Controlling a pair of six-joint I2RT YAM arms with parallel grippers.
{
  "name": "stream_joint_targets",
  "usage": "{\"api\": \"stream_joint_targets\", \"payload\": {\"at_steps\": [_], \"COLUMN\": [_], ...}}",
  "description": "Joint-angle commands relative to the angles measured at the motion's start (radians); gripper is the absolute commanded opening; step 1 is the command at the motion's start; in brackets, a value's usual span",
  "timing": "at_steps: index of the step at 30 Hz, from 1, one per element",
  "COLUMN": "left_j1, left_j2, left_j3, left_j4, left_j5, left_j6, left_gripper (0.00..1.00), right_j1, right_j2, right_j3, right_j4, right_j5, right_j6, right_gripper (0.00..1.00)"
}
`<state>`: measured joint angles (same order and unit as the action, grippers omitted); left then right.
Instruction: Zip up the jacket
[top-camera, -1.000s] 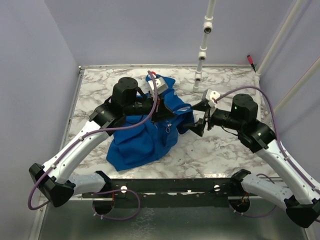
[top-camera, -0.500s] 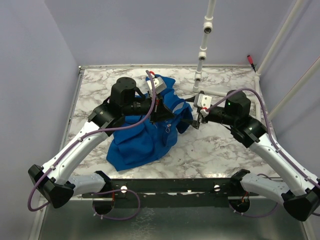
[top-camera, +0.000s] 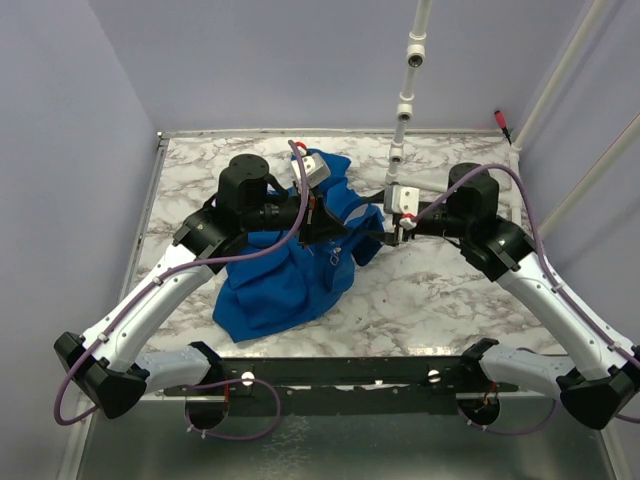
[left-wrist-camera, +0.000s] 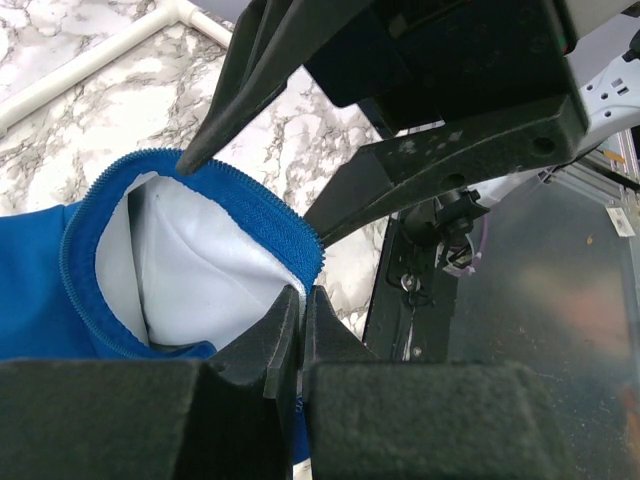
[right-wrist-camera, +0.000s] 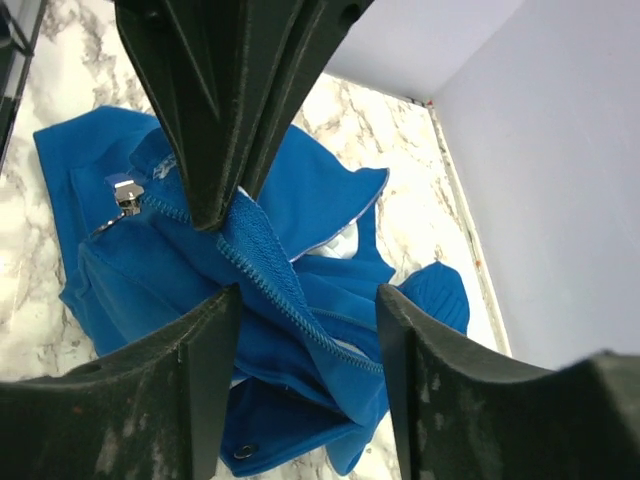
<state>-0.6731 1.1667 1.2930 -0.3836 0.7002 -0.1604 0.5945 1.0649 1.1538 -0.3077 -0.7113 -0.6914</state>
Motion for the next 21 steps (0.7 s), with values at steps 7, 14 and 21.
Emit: {"api": "stream_joint_targets", "payload": {"at_steps": [7,14,21], "left_j1": [0.008,0.012,0.013], "left_j2": [-0.036,-0.104,-0.229], "left_j3": [0.023,-0.014,-0.104], "left_j4": [0.042,-0.029,0.006], "left_j5": [0.053,-0.294,-0.487], "left_j6": [-0.004,0.167,0.379], "left_gripper": [0.04,0.53,0.7], "right_j1": [0.0,0.002,0.204], "right_j2": [0.084,0.16,0.493], "right_j3": [0.055,0.239,0.568], "right_j4": [-0.065,-0.226,-0.751], "right_j5": [-0.109,-0.027,0.29], "right_j6": [-0.013,0.319,0.572], "right_gripper": [0.22,0.01,0.01]}}
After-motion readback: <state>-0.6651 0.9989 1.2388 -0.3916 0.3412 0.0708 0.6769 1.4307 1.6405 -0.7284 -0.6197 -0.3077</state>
